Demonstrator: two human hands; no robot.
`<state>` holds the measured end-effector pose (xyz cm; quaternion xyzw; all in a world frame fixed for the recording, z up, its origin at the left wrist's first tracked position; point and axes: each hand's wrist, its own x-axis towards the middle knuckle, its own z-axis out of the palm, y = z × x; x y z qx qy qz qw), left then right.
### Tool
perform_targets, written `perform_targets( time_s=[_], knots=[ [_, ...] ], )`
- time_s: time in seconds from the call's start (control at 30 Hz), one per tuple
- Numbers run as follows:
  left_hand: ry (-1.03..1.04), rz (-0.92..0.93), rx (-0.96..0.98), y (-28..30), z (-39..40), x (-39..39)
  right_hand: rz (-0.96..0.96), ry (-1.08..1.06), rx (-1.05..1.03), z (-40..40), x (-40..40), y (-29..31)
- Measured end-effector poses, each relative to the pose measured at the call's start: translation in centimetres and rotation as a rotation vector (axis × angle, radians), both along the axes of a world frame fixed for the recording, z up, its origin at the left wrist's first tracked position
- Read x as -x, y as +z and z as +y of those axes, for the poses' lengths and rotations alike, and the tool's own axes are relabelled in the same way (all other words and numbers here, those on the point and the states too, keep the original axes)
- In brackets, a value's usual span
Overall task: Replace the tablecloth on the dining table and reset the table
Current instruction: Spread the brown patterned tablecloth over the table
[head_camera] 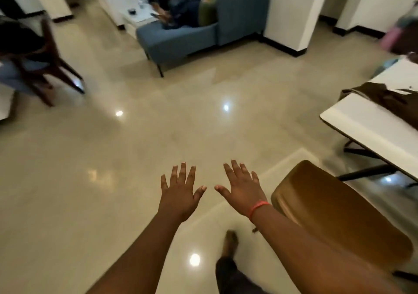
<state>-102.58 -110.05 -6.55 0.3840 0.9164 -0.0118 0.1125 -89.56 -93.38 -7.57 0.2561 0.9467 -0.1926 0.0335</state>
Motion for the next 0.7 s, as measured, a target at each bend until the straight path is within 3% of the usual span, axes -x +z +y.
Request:
perform_targets(
  time_s=[0.37, 0.57, 0.7],
  knots=[
    [-0.170, -0.029, 0.077, -2.5, 23.5, 21.2, -0.103, -0.325, 0.099, 24.1, 13.2, -3.7],
    [-0.460, -0.008, 0.096, -2.8, 43.0, 30.9, -0.050, -0.643, 0.143, 36.9, 19.7, -4.3],
    [-0.727, -0.016, 0.054, -2.6, 56.1, 32.7, -0.008, -0.871, 0.111, 43.9, 22.1, -3.8]
  ],
)
